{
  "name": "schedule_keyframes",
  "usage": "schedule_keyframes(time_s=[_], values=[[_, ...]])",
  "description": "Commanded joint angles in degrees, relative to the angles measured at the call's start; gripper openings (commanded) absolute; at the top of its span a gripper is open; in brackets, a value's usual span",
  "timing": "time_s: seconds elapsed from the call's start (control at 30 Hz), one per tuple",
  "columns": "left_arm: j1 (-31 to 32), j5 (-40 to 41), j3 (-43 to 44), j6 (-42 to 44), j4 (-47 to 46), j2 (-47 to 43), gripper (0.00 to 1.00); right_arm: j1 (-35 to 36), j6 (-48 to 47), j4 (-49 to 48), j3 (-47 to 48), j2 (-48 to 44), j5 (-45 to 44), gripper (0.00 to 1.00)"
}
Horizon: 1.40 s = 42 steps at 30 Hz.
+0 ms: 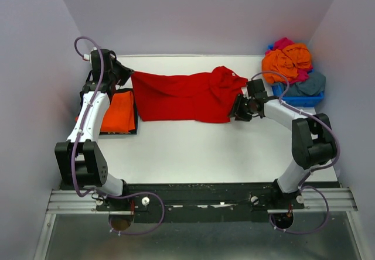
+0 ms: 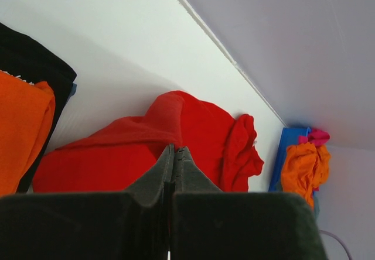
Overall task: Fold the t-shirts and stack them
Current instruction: Flatten out the tshirt
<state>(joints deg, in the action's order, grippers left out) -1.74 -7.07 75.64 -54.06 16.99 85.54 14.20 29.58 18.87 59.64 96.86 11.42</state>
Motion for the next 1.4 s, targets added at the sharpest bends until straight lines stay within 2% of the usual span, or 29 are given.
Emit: schedule_keyframes(time_s=[0.0, 0.13, 0.23, 0.37, 0.5, 0.6, 0.67, 0.73, 0.93, 1.0, 1.07, 1.1, 1.27, 1.37], values=[[0.24, 1.18, 0.83, 0.71, 0.41, -0.63, 0.0, 0.92, 1.18, -3.75, 1.09, 2.98, 1.94, 0.52], [0.24, 1.8, 1.71, 1.5, 1.55, -0.28, 0.0, 1.62, 1.53, -4.28, 1.97, 5.35, 2.2, 0.51], [0.24, 2.06, 1.8, 1.68, 1.64, -0.37, 0.0, 2.06, 1.88, -4.81, 2.68, 6.85, 2.82, 0.45], [0.24, 2.15, 2.06, 1.86, 1.99, 0.07, 0.0, 2.24, 1.62, -4.38, 4.08, 6.42, 3.87, 0.01], [0.33, 1.97, 3.2, 2.03, 2.78, 1.38, 0.0, 2.06, 0.22, 3.07, 8.99, 0.01, 0.28, 0.01], [0.94, 2.32, 4.78, 0.98, 2.78, 3.4, 0.0, 0.66, -1.45, 8.35, 15.66, -4.39, 0.7, 0.01], [1.47, 2.94, 8.36, 0.71, 4.44, 5.94, 0.0, -1.18, -1.98, 13.26, 23.38, -5.8, 2.19, 0.01], [1.56, 3.47, 13.98, 1.06, 7.08, 9.63, 0.0, -3.29, -2.86, 18.89, 35.14, -5.19, 3.43, 0.01], [3.5, 3.47, 41.83, 5.8, 22.44, 19.4, 0.0, -8.74, -4.36, 36.3, 73.46, -0.1, 7.82, 0.01], [3.85, 4.25, 46.69, 8.09, 25.71, 18.62, 0.0, -10.41, -3.66, 38.25, 79.82, -1.4, 9.75, 0.01], [3.93, 4.96, 46.45, 9.67, 26.16, 14.24, 0.0, -11.12, -3.39, 36.07, 78.63, -6.47, 10.73, 0.01], [4.02, 5.57, 45.14, 10.11, 25.99, 11.61, 0.0, -11.12, -3.48, 33.27, 74.96, -9.99, 11.16, 0.01], [4.73, 8.89, 31.09, 12.84, 21.51, -6.67, 0.0, -11.12, -4.0, 18.94, 57.37, -31.96, 9.59, 0.01], [4.73, 13.91, 28.78, 14.68, 21.5, -14.85, 0.0, -11.12, -6.37, 17.25, 57.34, -40.06, 7.66, 0.01]])
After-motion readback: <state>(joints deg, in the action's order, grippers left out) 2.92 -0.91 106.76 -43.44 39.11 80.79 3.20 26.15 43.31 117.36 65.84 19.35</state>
